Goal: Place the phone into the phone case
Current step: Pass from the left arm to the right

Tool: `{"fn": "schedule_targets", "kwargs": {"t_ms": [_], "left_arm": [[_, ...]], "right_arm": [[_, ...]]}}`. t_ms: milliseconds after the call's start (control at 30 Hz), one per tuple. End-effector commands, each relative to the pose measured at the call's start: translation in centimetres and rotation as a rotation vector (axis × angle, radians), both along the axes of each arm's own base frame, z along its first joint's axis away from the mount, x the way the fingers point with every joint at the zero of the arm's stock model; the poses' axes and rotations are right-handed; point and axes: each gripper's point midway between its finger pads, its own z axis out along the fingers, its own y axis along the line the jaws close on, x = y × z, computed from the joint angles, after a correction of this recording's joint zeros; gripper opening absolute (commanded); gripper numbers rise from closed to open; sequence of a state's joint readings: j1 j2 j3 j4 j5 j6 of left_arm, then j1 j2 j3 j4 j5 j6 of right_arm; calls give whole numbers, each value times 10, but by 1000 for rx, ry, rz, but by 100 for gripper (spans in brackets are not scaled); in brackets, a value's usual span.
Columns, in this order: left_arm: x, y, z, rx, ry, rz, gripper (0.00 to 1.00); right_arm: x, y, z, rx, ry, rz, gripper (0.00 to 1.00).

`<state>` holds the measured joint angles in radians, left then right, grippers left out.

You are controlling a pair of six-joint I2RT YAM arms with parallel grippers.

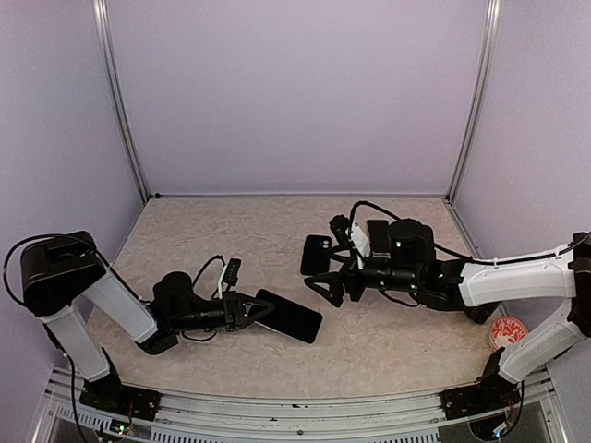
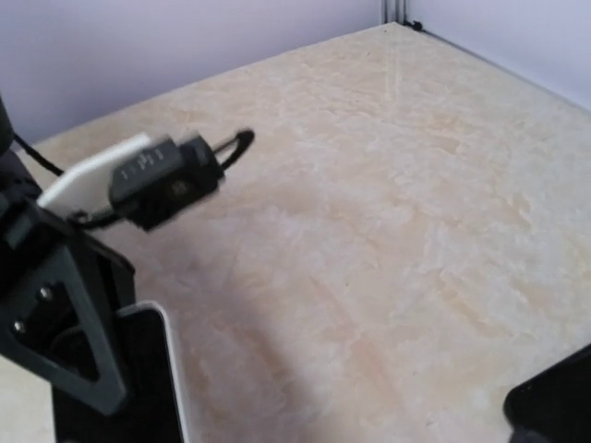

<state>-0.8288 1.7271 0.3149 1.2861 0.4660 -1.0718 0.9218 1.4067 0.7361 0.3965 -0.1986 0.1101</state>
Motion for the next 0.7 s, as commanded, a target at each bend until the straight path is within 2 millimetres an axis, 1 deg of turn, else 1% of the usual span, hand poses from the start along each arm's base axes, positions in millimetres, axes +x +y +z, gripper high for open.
{"fn": "schedule_targets", "kwargs": {"t_ms": [0,100,133,367,567,667], "left_arm": [[-2,-7,50,-81,-174,-19,0],[-3,-7,60,-73,-228,-14,0],[-4,-6,68,-81,-252,-11,0],[-6,2,98,-104,-357,24,0],[-8,13,112,-133,-409,73,0],[-11,15,120,-152,-433,81,0]], "right_arm": [[-11,-8,10,107,87,63,99],[-11,-15,5,137,130,77,99],[-9,-17,4,149,144,82,99],[-17,-25,2,235,211,145,99],[-33,-18,1,319,289,254,99],[-39,-12,0,365,348,308,96]]}}
